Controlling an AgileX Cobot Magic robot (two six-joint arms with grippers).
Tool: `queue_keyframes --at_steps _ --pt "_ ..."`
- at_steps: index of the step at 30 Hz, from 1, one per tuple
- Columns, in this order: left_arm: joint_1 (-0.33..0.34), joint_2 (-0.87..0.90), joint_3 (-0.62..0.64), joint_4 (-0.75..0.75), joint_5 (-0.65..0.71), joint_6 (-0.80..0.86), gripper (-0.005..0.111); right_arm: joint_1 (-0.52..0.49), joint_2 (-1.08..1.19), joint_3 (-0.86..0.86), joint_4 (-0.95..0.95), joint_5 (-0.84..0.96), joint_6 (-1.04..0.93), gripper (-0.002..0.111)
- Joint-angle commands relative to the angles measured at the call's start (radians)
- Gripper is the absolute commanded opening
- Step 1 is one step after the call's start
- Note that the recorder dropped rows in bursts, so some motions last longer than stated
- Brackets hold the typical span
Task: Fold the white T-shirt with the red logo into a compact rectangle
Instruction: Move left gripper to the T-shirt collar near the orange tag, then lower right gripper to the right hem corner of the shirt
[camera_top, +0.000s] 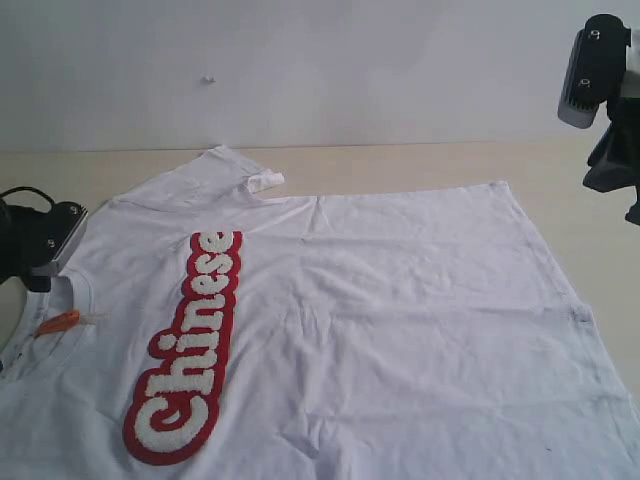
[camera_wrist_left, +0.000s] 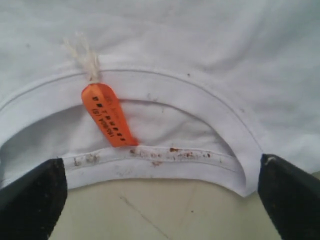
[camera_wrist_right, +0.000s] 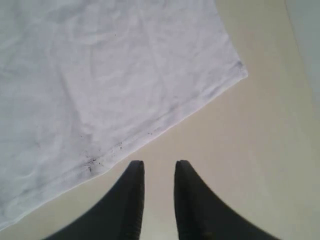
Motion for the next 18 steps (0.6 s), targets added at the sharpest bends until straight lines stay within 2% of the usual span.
queue_keyframes --at_steps 1,10,18 --pt "0.032 0.044 0.002 -0.001 -0.018 0.000 0.105 0.002 0.002 0.004 0.006 -0.014 -0.005 0.023" --pt "0.055 0.099 0.002 -0.003 -0.132 0.002 0.105 0.002 0.045 0.004 0.004 -0.016 -0.005 0.023" --pt "0.055 0.147 0.002 -0.003 -0.153 0.002 0.105 0.002 0.091 0.004 0.002 -0.024 -0.036 0.023"
